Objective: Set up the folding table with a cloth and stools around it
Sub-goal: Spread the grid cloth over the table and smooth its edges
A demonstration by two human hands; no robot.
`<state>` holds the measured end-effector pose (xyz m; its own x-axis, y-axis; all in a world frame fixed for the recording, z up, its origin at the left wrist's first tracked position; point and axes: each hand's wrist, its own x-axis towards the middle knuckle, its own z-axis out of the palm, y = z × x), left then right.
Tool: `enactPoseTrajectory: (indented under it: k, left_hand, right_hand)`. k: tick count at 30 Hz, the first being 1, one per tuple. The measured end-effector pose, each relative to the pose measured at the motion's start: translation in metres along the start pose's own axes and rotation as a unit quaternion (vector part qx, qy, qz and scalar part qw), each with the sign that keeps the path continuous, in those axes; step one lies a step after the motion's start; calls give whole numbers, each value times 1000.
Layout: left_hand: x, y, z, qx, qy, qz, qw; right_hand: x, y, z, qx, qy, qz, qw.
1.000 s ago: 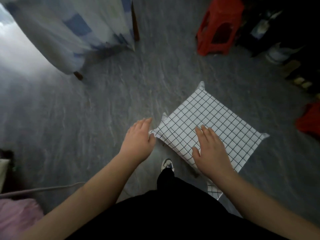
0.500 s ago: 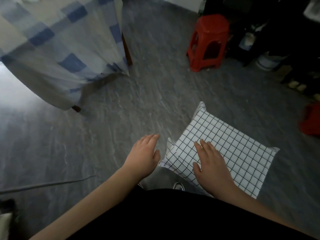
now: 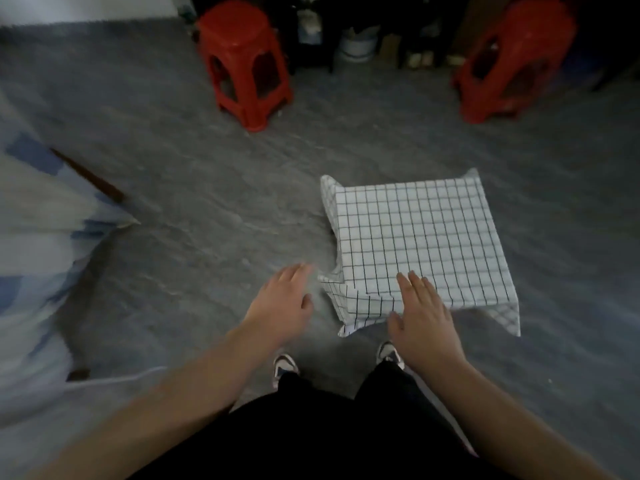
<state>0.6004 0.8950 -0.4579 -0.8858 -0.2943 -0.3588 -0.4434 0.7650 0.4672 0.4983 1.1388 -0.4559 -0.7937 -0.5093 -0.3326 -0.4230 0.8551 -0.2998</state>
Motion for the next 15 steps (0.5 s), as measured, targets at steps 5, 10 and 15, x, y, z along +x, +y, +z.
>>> enactPoseTrajectory:
  k: [5, 10, 15]
  left_hand:
    - [34, -6, 25, 5, -62, 27, 998]
    - [54, 0, 67, 43, -115, 88, 989]
    - [82, -16, 120, 97, -142, 121, 978]
  right_hand:
    - [-38, -1, 38, 47, -2, 93, 995]
    - [-46, 3, 82, 92, -5, 147, 985]
    - [-16, 17, 152, 137, -16, 171, 975]
